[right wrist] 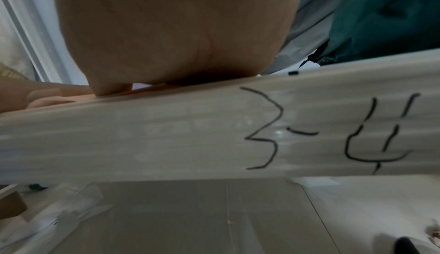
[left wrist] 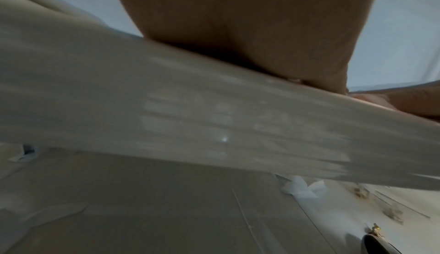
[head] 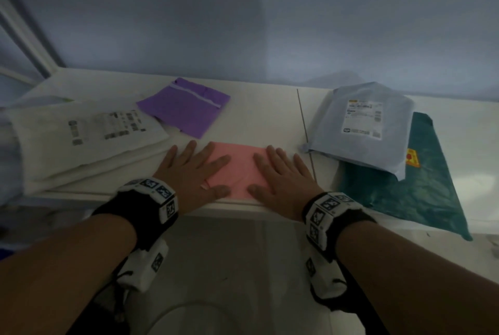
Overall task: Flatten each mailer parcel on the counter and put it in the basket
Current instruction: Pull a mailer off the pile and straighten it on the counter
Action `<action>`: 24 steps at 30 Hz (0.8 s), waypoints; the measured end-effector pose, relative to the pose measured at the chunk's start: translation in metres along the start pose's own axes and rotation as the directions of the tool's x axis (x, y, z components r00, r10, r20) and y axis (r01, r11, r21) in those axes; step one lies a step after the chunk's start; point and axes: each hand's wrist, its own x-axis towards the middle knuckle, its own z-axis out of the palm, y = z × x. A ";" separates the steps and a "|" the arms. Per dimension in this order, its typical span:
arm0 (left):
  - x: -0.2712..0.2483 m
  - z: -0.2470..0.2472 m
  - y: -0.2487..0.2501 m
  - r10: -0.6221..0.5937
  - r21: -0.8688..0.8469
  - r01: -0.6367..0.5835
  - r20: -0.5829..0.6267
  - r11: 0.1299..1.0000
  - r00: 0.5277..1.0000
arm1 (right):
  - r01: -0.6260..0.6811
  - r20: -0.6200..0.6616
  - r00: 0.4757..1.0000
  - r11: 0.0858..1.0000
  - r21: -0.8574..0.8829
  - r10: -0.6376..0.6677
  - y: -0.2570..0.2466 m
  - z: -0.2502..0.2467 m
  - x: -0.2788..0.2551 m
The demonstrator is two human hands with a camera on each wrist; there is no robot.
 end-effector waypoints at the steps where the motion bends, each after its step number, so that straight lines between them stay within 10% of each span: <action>1: 0.000 0.000 0.001 -0.002 -0.001 0.002 0.006 1.000 1.000 | -0.004 -0.002 1.000 1.000 -0.001 0.004 0.000 0.000 -0.001; 24: -0.004 -0.007 0.005 -0.032 0.066 0.028 0.062 0.997 0.998 | -0.024 0.045 0.999 0.999 -0.040 0.026 -0.008 -0.005 -0.011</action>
